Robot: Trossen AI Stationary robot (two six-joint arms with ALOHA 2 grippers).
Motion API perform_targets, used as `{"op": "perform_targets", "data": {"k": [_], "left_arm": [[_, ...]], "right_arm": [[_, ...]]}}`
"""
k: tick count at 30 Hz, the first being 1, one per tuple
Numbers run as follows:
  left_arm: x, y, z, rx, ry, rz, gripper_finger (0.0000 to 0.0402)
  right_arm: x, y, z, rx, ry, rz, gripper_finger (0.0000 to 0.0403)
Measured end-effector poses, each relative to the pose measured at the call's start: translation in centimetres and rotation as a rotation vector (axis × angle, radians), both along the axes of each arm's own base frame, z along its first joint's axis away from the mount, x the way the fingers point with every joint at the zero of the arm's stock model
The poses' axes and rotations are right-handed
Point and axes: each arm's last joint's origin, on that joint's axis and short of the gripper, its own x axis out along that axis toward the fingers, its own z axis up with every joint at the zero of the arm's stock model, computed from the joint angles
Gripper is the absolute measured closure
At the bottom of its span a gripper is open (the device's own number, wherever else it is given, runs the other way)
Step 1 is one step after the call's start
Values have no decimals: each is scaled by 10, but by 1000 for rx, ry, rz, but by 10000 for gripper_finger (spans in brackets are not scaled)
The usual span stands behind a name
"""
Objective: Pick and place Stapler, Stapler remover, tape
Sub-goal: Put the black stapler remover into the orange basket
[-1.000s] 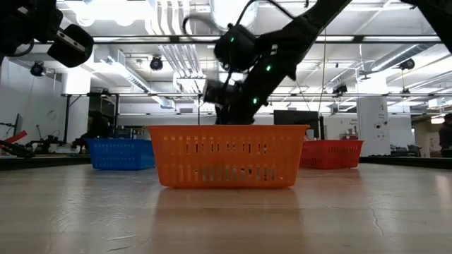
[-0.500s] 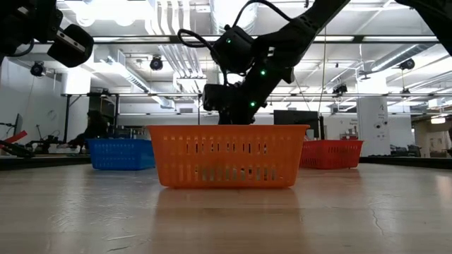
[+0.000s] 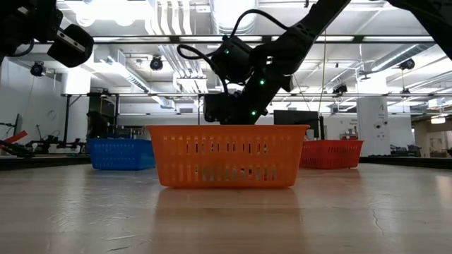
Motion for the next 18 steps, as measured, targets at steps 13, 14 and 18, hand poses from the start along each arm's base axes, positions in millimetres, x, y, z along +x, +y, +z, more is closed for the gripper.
{"op": "perform_targets", "data": {"k": [13, 14, 18], "left_arm": [[0, 0, 0, 0, 0, 0, 362], [0, 0, 0, 0, 0, -1, 362], [0, 0, 0, 0, -1, 0, 362]], "right_arm": [[-3, -15, 0, -5, -22, -98, 391], [-3, -15, 1, -11, -21, -101, 393], [-3, -13, 2, -20, -21, -104, 394]]}}
